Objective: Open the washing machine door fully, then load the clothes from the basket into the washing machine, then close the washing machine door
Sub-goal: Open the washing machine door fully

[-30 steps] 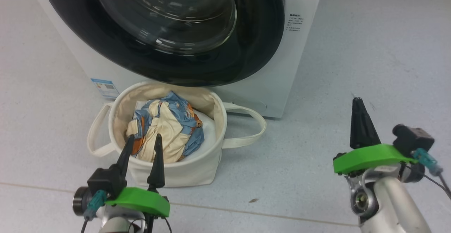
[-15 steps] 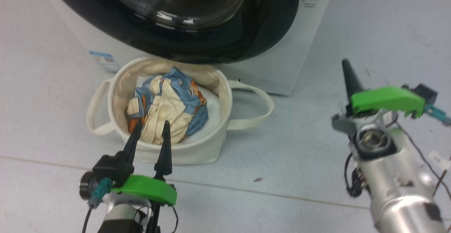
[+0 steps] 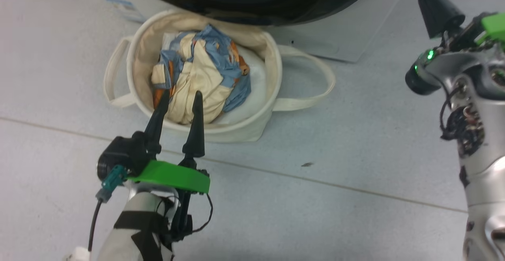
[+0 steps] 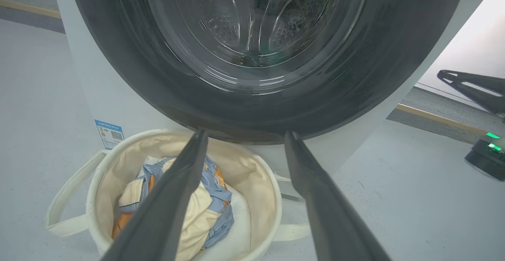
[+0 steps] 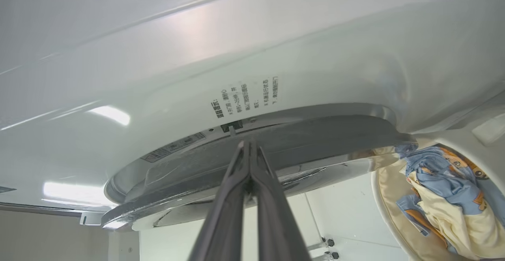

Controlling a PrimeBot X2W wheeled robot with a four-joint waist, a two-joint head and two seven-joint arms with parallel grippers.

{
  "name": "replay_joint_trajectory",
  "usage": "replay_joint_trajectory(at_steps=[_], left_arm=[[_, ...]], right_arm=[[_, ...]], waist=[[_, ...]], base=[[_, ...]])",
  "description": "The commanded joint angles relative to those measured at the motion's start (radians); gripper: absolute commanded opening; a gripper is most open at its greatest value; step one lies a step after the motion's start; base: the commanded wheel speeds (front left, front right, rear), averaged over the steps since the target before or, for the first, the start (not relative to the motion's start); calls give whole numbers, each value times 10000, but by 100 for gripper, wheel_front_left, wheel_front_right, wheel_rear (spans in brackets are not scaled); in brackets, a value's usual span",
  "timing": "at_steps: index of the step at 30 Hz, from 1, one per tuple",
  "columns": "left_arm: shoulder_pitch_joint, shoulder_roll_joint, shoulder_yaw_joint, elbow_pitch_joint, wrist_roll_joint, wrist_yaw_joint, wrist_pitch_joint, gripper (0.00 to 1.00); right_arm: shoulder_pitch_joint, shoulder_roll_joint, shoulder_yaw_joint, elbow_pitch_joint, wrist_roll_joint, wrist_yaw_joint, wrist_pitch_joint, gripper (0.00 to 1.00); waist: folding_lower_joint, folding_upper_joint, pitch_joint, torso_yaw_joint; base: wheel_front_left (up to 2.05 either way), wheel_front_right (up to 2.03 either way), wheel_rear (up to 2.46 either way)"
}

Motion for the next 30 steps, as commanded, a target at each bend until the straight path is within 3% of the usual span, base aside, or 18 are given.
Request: replay_joint_trajectory(at_steps=[1,7,17,30], left_arm=[[-264,137,246,-449,-99,75,-118,100],[-377,137,151,-537,-182,98,-118,100],[-609,137,62,-629,-249,162,-118,100],[-876,137,-170,-729,-271,174,-118,100]], right_arm=[[-443,-2,71,-232,278,2,414,0],[-1005,-122,130,-57,669,2,1299,0],[-1654,-91,-87,112,487,2,1009,0],[-2767,-120,-14,1205,651,2,1668,0]], waist=[[-2,0,423,235],[-2,0,664,370],[-2,0,1049,544],[-2,0,1511,766]], base=[[0,0,0],[0,0,0],[0,0,0],[0,0,0]])
